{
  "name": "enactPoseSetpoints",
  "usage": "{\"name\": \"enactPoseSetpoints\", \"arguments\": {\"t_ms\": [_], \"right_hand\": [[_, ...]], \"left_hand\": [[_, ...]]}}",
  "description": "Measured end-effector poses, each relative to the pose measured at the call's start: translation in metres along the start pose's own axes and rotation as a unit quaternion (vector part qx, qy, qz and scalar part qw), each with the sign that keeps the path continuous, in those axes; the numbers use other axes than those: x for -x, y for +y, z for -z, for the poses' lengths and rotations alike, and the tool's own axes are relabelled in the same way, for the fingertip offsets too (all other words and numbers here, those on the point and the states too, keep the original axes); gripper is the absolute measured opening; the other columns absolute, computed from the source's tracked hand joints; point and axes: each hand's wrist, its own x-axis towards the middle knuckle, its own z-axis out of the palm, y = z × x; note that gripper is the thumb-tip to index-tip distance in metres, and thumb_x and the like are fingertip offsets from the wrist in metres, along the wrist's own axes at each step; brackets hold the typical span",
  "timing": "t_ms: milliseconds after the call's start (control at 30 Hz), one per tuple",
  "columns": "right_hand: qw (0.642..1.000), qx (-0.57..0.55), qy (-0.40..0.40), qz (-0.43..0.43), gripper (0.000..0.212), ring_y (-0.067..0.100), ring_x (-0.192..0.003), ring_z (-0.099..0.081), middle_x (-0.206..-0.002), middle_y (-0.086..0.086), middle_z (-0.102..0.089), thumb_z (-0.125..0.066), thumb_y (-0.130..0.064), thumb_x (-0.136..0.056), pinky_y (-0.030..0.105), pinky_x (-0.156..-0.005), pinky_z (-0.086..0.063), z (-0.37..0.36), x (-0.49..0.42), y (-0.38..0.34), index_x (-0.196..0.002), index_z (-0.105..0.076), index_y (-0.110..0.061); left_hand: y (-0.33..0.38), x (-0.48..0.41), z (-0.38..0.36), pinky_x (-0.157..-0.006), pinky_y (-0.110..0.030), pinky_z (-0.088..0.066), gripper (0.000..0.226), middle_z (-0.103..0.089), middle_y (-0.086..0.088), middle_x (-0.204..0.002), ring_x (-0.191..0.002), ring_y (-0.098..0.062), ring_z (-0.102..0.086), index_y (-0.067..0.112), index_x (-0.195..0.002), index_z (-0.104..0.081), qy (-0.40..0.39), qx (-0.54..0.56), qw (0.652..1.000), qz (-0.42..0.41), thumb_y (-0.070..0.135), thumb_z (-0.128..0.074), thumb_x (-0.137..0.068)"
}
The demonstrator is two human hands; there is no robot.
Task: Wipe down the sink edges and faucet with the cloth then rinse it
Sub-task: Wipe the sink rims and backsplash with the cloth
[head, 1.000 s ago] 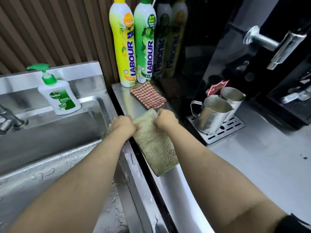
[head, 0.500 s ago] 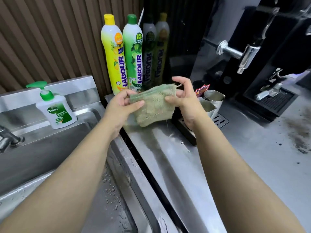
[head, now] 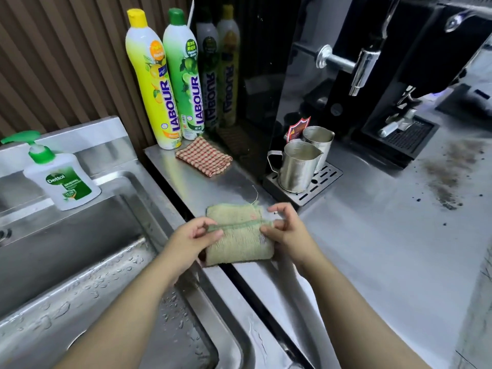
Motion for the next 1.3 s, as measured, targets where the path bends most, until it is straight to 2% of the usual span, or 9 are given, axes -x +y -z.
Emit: {"name": "enactPoseSetpoints", "arguments": {"t_ms": [200, 333, 500, 600, 733, 800, 867, 1000, 1300], "right_hand": [[0.955, 0.26, 0.129, 0.053, 0.029, 0.017, -0.073, -0.049, -0.076, -0.003, -0.05, -0.055, -0.008, -0.085, 0.028, -0.066, -0.035, -0.026, -0.048, -0.001, -0.109, -0.044, -0.022], [0.9, 0.403, 0.142, 0.088, 0.035, 0.026, -0.108, -0.045, -0.113, 0.007, -0.053, -0.056, -0.015, -0.087, 0.035, -0.084, -0.04, -0.028, -0.055, 0.011, -0.12, -0.047, -0.016], [0.804, 0.577, 0.047, 0.137, 0.047, 0.024, -0.12, -0.036, -0.135, -0.003, -0.044, -0.048, -0.015, -0.088, 0.036, -0.09, -0.031, -0.026, -0.063, 0.003, -0.134, -0.046, -0.028], [0.787, 0.603, -0.031, 0.126, 0.05, 0.019, -0.125, -0.034, -0.14, -0.008, -0.045, -0.05, -0.027, -0.09, 0.038, -0.095, -0.023, -0.029, -0.069, -0.009, -0.138, -0.04, -0.034], [0.822, 0.544, -0.142, 0.087, 0.039, 0.019, -0.114, -0.042, -0.11, -0.004, -0.058, -0.062, -0.043, -0.084, 0.039, -0.098, -0.026, -0.026, -0.072, -0.034, -0.12, -0.057, -0.029], [0.852, 0.459, -0.218, 0.124, 0.011, 0.017, -0.096, -0.046, -0.085, -0.007, -0.053, -0.067, -0.033, -0.084, 0.034, -0.087, -0.034, -0.032, -0.069, -0.048, -0.086, -0.06, -0.025], [0.886, 0.346, -0.281, 0.126, 0.019, 0.013, -0.081, -0.048, -0.075, -0.009, -0.05, -0.068, -0.019, -0.084, 0.03, -0.074, -0.038, -0.045, -0.06, -0.061, -0.074, -0.053, -0.027], [0.914, 0.166, -0.355, 0.099, 0.013, 0.006, -0.073, -0.052, -0.078, -0.003, -0.054, -0.063, -0.003, -0.086, 0.016, -0.063, -0.042, -0.085, -0.044, -0.072, -0.09, -0.055, -0.013], [0.906, -0.05, -0.418, 0.047, 0.015, 0.009, -0.076, -0.065, -0.086, 0.001, -0.067, -0.062, -0.002, -0.086, 0.023, -0.07, -0.053, -0.235, 0.009, -0.055, -0.096, -0.056, -0.012]], "left_hand": [[-0.005, -0.068, -0.004, -0.076, -0.037, -0.045, 0.016, -0.055, 0.003, -0.076, -0.087, -0.025, -0.055, 0.019, -0.079, -0.059, 0.139, -0.248, 0.958, -0.036, 0.032, -0.067, -0.08], [-0.009, -0.079, -0.008, -0.094, -0.04, -0.038, 0.032, -0.056, -0.002, -0.11, -0.112, -0.027, -0.043, 0.027, -0.105, -0.061, 0.163, -0.381, 0.91, -0.019, 0.048, -0.061, -0.081], [-0.009, -0.079, -0.005, -0.093, -0.039, -0.033, 0.036, -0.053, -0.001, -0.118, -0.114, -0.025, -0.037, 0.027, -0.107, -0.059, 0.148, -0.458, 0.876, -0.02, 0.053, -0.055, -0.083], [-0.001, -0.077, -0.003, -0.081, -0.034, -0.037, 0.019, -0.056, 0.002, -0.095, -0.102, -0.024, -0.048, 0.023, -0.091, -0.055, 0.116, -0.354, 0.927, -0.053, 0.039, -0.062, -0.084], [0.017, -0.057, 0.009, -0.067, -0.024, -0.038, 0.017, -0.054, 0.005, -0.074, -0.071, -0.009, -0.049, 0.026, -0.08, -0.055, 0.034, -0.106, 0.99, -0.089, 0.021, -0.071, -0.079], [0.028, -0.041, 0.02, -0.066, -0.017, -0.039, 0.022, -0.052, 0.005, -0.074, -0.068, -0.004, -0.045, 0.024, -0.088, -0.057, 0.032, -0.02, 0.994, -0.106, 0.012, -0.071, -0.077], [0.031, -0.019, 0.04, -0.07, -0.014, -0.044, 0.035, -0.054, 0.003, -0.082, -0.074, -0.006, -0.049, 0.024, -0.1, -0.055, 0.036, 0.044, 0.994, -0.097, 0.005, -0.071, -0.075], [0.012, 0.032, 0.082, -0.078, -0.017, -0.048, 0.039, -0.068, 0.004, -0.093, -0.088, -0.011, -0.06, 0.014, -0.1, -0.06, 0.032, 0.037, 0.998, -0.033, 0.018, -0.075, -0.065], [-0.015, 0.143, 0.163, -0.068, -0.027, -0.05, 0.03, -0.066, 0.003, -0.072, -0.07, -0.011, -0.06, 0.018, -0.079, -0.065, 0.28, 0.208, 0.93, -0.12, 0.03, -0.083, -0.058]]}}
